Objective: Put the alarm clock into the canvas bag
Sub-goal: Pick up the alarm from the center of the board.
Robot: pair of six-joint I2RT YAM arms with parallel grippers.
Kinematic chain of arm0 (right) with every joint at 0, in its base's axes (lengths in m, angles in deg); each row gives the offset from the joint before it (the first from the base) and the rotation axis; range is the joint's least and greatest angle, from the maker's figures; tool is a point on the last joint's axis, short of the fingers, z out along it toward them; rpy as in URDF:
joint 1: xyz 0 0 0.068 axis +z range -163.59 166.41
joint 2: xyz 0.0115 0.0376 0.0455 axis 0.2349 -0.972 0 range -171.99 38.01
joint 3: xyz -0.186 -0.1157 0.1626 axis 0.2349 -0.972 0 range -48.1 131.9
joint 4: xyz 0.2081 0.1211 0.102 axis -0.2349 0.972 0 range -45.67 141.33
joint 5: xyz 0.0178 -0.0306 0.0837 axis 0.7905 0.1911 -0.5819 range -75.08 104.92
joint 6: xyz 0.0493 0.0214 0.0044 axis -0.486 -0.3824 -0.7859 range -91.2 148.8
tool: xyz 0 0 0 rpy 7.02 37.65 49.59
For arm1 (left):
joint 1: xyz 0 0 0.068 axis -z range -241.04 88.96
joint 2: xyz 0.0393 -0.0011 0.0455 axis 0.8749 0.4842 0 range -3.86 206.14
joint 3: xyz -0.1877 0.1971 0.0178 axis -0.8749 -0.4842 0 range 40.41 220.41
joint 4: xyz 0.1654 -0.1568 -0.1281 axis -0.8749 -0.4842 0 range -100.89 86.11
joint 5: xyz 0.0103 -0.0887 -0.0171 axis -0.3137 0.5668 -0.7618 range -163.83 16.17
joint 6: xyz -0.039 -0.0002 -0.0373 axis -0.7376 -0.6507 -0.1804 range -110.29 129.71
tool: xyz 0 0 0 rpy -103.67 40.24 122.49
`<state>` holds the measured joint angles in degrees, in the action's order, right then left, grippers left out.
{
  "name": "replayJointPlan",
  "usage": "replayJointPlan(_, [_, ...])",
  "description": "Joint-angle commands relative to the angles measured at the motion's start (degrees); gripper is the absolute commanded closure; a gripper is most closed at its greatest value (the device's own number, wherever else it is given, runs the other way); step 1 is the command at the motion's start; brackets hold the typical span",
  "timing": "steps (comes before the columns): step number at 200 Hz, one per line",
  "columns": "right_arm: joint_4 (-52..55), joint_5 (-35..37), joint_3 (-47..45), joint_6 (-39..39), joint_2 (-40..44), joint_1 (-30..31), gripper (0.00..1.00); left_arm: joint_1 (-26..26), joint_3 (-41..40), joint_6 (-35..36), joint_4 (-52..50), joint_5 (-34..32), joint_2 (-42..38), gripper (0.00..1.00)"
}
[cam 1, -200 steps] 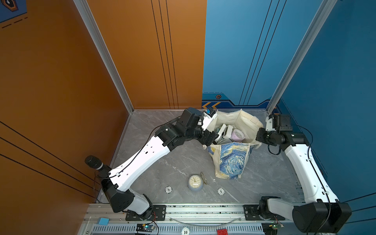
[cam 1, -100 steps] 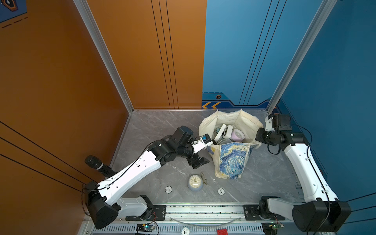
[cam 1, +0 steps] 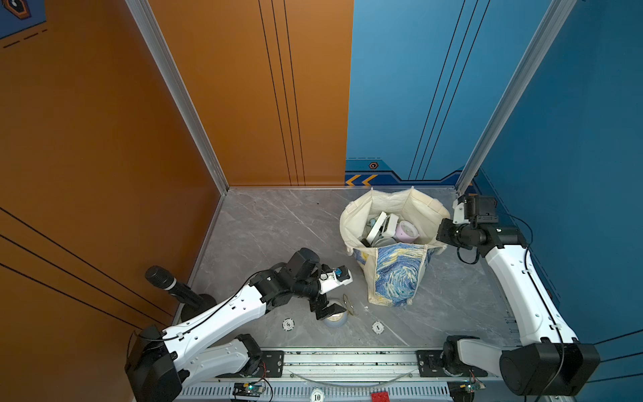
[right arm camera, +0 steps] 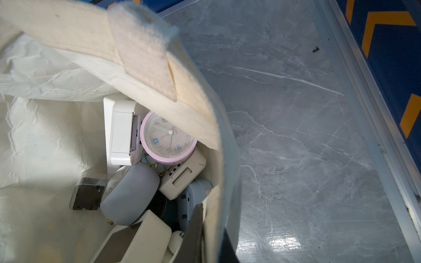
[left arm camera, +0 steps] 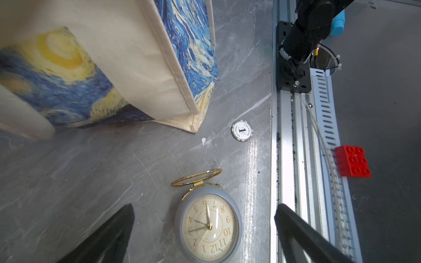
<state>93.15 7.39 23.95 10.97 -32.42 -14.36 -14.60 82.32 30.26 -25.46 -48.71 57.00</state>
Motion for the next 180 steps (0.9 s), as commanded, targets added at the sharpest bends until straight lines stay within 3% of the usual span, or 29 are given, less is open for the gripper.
replayJointPlan(1, [-0.06, -1.31, 1.32, 1.03, -0.99, 0.51, 0.90, 1.01, -4.08, -0.69, 7.57, -0.66, -1.77, 0.02])
replayJointPlan(90, [-0.06, -1.52, 2.03, 1.02, -1.72, 0.69, 0.90, 6.66, -11.32, -1.08, 13.58, -12.98, 0.66, 0.02])
replayJointPlan(124, [-0.07, -1.49, 1.87, 1.12, -1.51, 0.78, 0.89, 7.58, -11.31, -4.13, 15.26, -12.56, 0.81, 0.02])
replayJointPlan(180, [-0.06, -1.73, 1.96, 0.97, -1.80, 0.86, 0.89, 10.42, -15.80, -7.49, 23.54, -17.57, 2.17, 0.02])
